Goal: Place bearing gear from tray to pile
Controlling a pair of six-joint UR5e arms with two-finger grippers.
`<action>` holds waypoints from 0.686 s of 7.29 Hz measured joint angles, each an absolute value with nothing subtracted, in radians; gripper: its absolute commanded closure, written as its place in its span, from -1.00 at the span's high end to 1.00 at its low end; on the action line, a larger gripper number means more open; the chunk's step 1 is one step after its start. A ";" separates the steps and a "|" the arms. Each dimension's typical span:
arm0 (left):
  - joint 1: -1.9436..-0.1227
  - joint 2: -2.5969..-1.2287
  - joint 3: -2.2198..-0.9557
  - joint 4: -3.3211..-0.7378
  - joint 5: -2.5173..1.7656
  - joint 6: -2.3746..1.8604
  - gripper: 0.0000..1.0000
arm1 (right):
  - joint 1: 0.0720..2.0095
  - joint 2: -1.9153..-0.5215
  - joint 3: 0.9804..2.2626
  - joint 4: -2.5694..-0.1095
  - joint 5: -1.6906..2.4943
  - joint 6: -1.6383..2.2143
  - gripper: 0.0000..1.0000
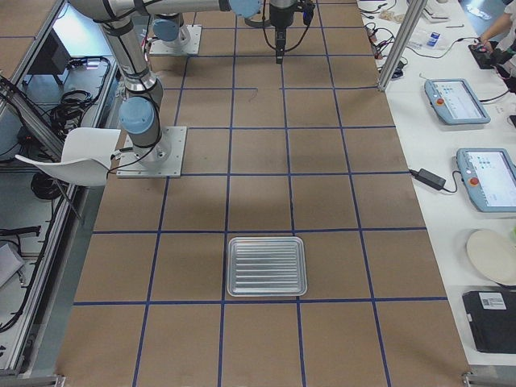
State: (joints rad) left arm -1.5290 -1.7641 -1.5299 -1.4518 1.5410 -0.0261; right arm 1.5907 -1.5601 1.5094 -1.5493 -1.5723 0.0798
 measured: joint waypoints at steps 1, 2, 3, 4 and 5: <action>-1.552 -1.730 -1.554 -1.458 1.542 -0.027 1.00 | 1.591 -1.560 1.509 -1.549 -1.572 0.080 1.00; -1.567 -1.688 -1.569 -1.480 1.542 -0.024 1.00 | 1.591 -1.560 1.509 -1.549 -1.572 0.080 1.00; -1.572 -1.654 -1.577 -1.508 1.543 -0.020 1.00 | 1.591 -1.560 1.509 -1.549 -1.573 0.080 1.00; -1.572 -1.638 -1.580 -1.522 1.544 -0.016 1.00 | 1.591 -1.560 1.509 -1.549 -1.573 0.080 1.00; -1.573 -1.628 -1.581 -1.526 1.542 -0.014 1.00 | 1.591 -1.560 1.509 -1.549 -1.573 0.080 1.00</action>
State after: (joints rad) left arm -1.5730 -1.6278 -1.5808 -1.5264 1.5421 -0.0141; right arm 1.5907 -1.5600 1.5095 -1.5493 -1.5730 0.0797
